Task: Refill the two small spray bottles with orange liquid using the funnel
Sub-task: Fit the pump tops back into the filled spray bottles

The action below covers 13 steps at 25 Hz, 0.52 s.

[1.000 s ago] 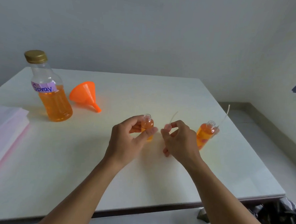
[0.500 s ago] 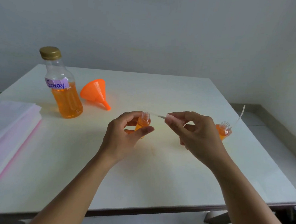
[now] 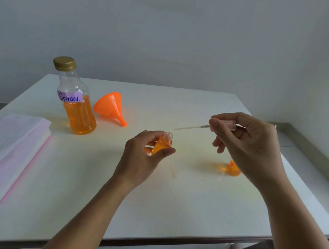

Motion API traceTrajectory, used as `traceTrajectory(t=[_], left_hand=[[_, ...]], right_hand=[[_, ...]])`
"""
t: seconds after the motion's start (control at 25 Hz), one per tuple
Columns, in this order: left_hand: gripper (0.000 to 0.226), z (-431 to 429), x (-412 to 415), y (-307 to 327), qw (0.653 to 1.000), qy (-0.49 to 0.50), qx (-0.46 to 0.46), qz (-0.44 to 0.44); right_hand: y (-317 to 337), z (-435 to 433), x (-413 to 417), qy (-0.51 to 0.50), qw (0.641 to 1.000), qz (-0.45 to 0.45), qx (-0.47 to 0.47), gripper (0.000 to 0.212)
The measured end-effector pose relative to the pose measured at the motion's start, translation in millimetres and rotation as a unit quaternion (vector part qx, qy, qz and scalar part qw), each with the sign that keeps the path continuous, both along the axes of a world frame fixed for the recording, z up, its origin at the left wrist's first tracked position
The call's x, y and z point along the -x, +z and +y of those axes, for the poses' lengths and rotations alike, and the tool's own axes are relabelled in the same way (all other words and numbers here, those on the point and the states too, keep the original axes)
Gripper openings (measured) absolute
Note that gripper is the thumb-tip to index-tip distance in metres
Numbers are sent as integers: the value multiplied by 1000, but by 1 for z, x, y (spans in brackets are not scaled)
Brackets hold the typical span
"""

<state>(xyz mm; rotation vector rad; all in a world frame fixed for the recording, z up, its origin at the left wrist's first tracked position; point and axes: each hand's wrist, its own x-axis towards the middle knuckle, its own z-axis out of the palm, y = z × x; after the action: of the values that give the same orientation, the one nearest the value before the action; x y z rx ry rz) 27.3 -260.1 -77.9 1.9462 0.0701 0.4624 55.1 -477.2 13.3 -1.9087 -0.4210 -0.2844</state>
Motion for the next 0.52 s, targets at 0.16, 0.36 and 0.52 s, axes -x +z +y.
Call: traceTrajectory(t=[0.16, 0.36, 0.52], left_hand=[[45, -2, 2, 1, 999, -22, -29, -9], [40, -11, 5, 3, 996, -67, -49, -18], [38, -19, 7, 2, 994, -88, -70, -10]], right_hand=[[-2, 2, 1, 10, 1000, -8, 27, 14], [-10, 9, 2, 54, 993, -5, 106, 24], [-14, 14, 3, 122, 965, -57, 225, 30]])
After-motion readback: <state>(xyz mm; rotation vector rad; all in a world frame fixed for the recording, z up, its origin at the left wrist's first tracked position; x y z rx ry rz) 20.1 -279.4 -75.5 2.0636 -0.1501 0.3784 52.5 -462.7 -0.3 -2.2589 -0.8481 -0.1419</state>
